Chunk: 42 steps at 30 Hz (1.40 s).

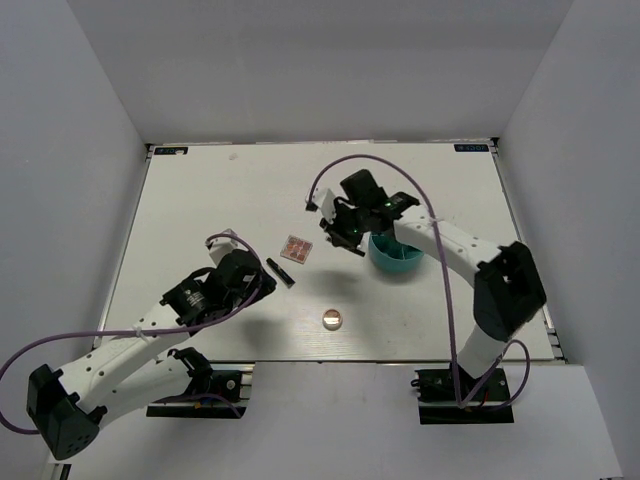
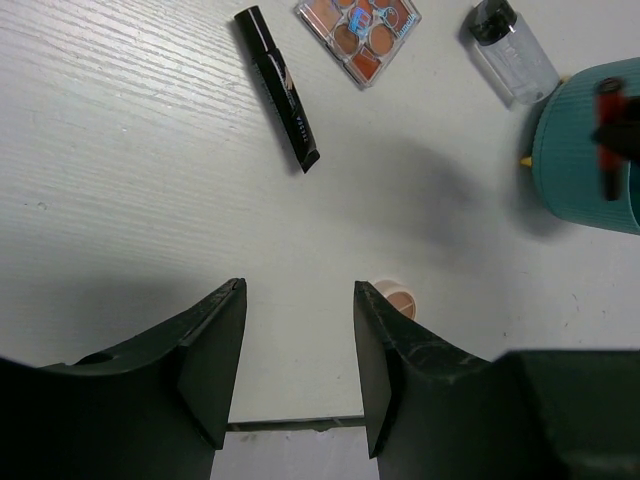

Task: Organize the makeup

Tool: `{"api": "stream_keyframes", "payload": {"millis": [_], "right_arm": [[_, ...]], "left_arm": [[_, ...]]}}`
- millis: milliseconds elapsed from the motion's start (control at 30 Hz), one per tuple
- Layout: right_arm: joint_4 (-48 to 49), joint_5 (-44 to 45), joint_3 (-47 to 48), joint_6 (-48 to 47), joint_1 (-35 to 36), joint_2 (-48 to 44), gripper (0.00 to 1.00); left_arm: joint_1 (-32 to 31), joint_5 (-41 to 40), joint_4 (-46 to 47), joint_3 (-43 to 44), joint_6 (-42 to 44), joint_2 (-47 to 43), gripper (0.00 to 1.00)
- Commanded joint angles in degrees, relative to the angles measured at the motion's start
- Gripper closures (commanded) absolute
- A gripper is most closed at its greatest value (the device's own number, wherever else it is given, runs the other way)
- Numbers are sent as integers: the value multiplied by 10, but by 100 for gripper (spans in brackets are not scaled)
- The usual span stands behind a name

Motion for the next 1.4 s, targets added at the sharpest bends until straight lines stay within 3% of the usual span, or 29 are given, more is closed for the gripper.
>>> {"api": "stream_keyframes", "payload": {"millis": [0,300,667,1167,1367], "right_arm": [[34,-15,4,48,-23,-64,100],[183,56,-52,95,-64,-110,100],[396,78,-160,108,-96,-152,100],[454,185,-223,161,-89,-206,100],[428,289,-209,188,-61,-205,100]], "left_arm": [[-1,-8,9,-6,-3,-17,43],[-1,-1,33,-19,3,-19,43],[-1,-7,31,-34,0,-52,43],[-1,-1,69,-45,14,-36,43],[-1,1,79,-56,15,-44,43]]}}
